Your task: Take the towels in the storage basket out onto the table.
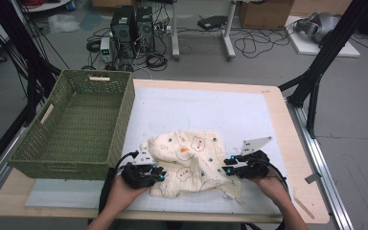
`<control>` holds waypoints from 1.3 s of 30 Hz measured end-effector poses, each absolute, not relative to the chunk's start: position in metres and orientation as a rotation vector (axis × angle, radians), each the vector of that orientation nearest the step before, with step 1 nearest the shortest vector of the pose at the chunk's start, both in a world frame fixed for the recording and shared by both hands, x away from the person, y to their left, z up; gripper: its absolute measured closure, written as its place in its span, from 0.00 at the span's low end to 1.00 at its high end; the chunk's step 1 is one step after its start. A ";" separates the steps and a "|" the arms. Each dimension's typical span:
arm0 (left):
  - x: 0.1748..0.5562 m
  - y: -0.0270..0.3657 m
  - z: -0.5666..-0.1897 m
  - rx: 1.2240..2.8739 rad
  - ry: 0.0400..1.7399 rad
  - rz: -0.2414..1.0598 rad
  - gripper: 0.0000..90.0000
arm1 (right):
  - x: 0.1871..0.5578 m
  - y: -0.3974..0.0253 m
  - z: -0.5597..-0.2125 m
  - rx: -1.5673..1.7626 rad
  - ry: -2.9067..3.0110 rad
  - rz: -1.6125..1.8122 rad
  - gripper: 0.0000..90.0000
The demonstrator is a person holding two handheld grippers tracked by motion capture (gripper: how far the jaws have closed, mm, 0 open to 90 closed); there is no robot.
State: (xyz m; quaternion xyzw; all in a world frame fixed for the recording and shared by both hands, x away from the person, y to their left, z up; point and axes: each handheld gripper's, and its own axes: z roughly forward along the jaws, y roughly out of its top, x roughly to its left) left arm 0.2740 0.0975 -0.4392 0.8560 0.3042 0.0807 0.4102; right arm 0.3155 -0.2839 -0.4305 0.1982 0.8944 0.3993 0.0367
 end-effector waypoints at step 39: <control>0.269 0.114 -0.433 2.047 0.705 0.231 0.76 | 0.280 -0.294 -0.427 0.591 2.711 1.398 0.74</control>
